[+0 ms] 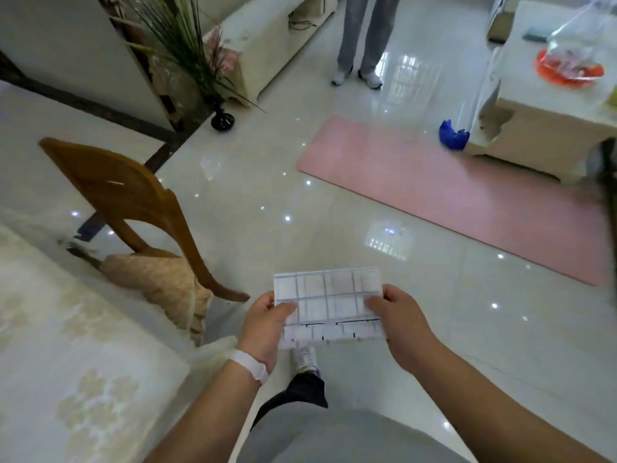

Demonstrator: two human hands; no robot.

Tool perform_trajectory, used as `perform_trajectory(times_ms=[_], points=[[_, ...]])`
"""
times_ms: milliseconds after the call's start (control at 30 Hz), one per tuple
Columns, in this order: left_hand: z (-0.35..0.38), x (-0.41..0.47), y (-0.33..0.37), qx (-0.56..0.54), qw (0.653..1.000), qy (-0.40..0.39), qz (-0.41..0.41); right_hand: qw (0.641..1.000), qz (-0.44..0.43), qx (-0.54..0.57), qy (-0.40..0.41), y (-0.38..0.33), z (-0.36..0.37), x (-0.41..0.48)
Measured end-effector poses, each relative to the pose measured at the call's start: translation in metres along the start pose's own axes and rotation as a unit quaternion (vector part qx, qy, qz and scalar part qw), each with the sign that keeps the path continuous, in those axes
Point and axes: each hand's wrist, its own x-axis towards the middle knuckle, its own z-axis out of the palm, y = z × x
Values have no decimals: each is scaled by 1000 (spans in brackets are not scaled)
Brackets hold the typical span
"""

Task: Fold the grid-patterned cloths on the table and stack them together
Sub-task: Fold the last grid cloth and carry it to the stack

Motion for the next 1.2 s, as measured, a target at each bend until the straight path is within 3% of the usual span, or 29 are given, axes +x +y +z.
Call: perform_trajectory(times_ms=[300,733,1200], points=[[-20,107,127,14,999,-5,36,999,-26,-12,-26,-113,86,94],[-46,198,218,-75,993,89,22,993,-21,-64,-97,-200,178,219],[-9,352,364,-132,966,218,34,958,-20,-139,-249,-346,272,425]])
